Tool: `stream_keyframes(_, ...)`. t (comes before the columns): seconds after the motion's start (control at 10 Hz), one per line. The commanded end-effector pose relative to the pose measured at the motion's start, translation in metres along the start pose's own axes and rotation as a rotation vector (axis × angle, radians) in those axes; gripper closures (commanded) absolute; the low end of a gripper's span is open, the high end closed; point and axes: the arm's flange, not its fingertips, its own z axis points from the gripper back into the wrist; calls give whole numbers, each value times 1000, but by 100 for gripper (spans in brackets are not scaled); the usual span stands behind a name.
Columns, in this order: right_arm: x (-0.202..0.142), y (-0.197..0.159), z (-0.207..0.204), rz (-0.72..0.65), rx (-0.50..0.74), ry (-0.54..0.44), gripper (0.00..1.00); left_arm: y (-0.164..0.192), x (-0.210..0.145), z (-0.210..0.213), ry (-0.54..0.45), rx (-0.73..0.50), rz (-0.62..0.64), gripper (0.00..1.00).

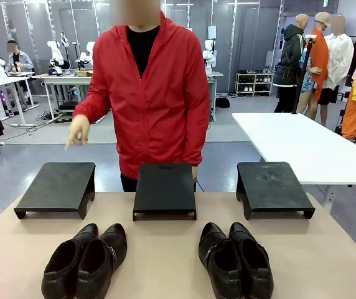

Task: Place the shoes on the stand as instructed by the person.
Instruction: Pick up one pair of Shoes and place it on the Shoes Stand indicated by the person.

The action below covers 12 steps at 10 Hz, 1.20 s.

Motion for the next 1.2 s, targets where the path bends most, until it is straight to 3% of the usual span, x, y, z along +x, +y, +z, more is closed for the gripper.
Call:
stream_keyframes(0.0,2,1,1,5,10,-11,0,0,3,2,-12,-19,-24,0)
stream_keyframes(0.4,2,1,1,5,10,-11,0,0,0,0,0,0,0,0)
stream_keyframes(0.6,2,1,1,5,10,-11,0,-30,43,-32,189,93,121,0)
stream_keyframes(0.9,2,1,1,5,10,-11,0,-94,103,-103,429,215,139,0)
stream_keyframes(1.1,2,1,1,5,10,-11,0,-126,118,-159,567,358,145,0)
